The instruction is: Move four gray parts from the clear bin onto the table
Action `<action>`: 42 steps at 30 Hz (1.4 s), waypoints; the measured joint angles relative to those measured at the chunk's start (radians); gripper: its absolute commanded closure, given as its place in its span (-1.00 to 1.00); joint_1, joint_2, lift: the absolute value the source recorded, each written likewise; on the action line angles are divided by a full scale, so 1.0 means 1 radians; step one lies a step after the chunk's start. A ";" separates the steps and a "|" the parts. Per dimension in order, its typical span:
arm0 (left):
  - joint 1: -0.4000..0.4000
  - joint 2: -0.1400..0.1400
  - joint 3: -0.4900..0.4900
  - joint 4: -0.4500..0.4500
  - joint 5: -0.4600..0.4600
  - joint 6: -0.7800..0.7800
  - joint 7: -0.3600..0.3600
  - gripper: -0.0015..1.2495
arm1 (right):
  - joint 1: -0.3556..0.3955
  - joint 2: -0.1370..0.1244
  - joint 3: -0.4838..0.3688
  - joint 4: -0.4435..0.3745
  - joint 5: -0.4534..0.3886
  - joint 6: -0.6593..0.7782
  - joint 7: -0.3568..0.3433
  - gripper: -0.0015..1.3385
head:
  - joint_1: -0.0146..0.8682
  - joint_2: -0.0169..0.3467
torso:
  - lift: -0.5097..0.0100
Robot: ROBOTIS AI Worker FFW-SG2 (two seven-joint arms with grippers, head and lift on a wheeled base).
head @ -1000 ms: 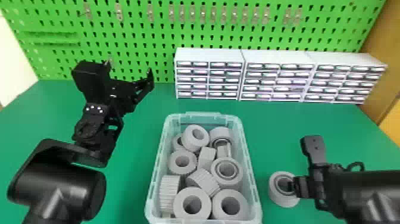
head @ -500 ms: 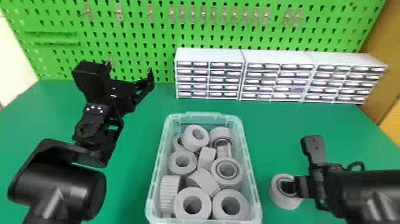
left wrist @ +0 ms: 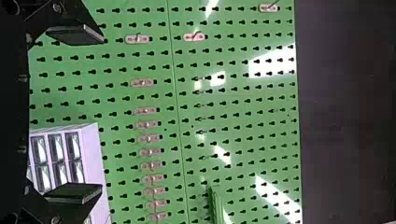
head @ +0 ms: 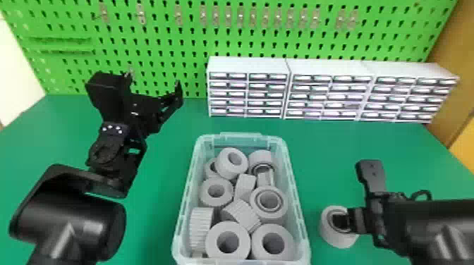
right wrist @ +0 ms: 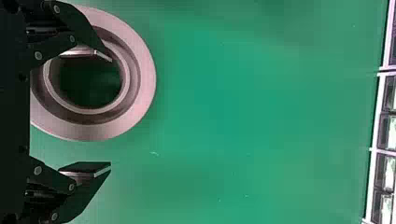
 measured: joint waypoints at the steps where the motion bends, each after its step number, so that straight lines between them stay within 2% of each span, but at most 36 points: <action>1: 0.000 0.000 0.000 0.000 0.000 0.000 0.000 -0.74 | -0.003 -0.002 0.003 -0.007 -0.002 0.009 0.000 -0.31 | 0.57 -0.72 | 0.77; 7: 0.001 0.000 0.000 0.000 0.003 0.002 0.000 -0.74 | -0.036 -0.020 0.033 -0.048 -0.007 0.058 0.000 -0.31 | 0.57 -0.72 | 0.77; 17: 0.001 0.000 -0.001 0.000 0.007 0.005 0.000 -0.74 | -0.101 -0.016 0.053 -0.089 -0.012 0.089 0.000 -0.31 | 0.57 -0.72 | 0.77; 31: -0.003 0.000 -0.013 0.010 0.011 0.006 -0.002 -0.73 | -0.240 -0.018 0.135 -0.079 -0.006 0.116 0.000 -0.31 | 0.57 -0.72 | 0.77; 42: -0.009 0.000 -0.022 0.016 0.012 0.006 -0.001 -0.74 | -0.327 -0.003 0.221 -0.036 -0.054 0.092 0.000 -0.31 | 0.57 -0.72 | 0.77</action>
